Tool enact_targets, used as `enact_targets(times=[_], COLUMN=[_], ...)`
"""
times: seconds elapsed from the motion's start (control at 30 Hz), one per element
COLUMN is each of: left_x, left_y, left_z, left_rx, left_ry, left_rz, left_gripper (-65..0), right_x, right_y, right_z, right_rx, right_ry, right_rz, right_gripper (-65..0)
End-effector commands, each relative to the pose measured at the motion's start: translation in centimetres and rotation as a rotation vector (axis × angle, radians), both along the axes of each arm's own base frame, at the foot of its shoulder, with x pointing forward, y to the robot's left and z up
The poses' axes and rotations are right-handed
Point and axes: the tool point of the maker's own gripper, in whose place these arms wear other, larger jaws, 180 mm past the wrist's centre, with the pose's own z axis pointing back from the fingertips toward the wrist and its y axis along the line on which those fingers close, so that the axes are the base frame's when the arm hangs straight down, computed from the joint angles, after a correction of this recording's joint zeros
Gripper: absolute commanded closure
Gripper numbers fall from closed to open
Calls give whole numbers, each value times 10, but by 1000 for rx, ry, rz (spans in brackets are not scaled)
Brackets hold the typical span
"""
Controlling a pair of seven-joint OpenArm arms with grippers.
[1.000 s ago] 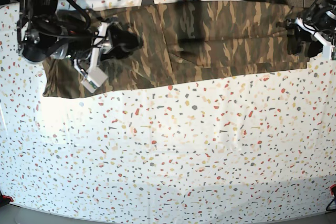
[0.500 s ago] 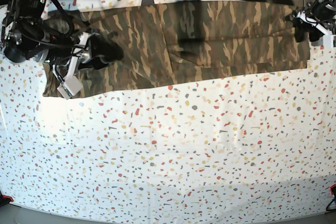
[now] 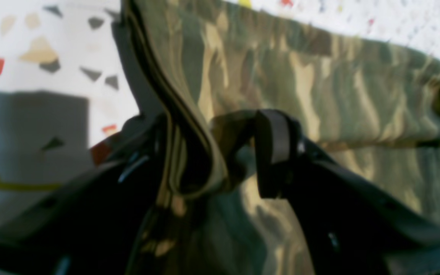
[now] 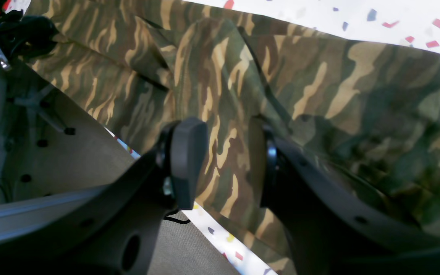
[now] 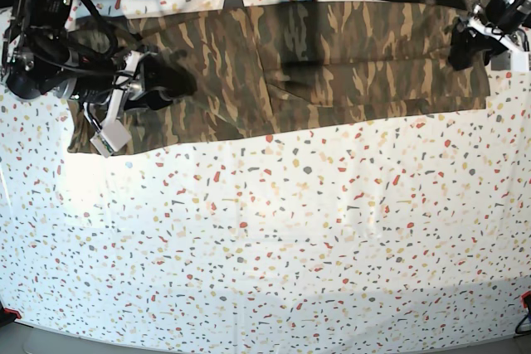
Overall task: Fold the T-shirt properly
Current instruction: 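Grasp the opposite side edge with the left gripper and fold it inward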
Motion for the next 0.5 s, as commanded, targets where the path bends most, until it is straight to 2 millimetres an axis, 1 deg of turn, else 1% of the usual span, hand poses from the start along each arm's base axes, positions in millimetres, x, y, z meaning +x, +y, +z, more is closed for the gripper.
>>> enact_targets(times=[0.0,0.07,0.13,0.17,0.33,0.37,0.47], left_x=[11,14,15,15,16,17,28], left_y=[4,3,1,0,0,4,17], left_z=[15,16,15,15,15,14,13], left_rx=[-9,-11,-15,-18,-23,-18,20], left_ry=[-63,-71,-70,-71,-77,-69,-56], left_rz=[7,8,11,13,24,45,105], left_gripper=[-236,-139,-21,0,0,0,0], right_x=[4,4,4,4,5,5,9], right_y=[2,3,3,3,3,3,3], right_z=[12,12,12,12,13,13,16], right_rx=[21,23,23,23,26,25,36], right_ry=[-41,-40,-40,-40,-44,-45,-68], right_rz=[13,14,14,14,12,11,-3], right_gripper=[-208,-208,-208,-208,-207,-207,-207])
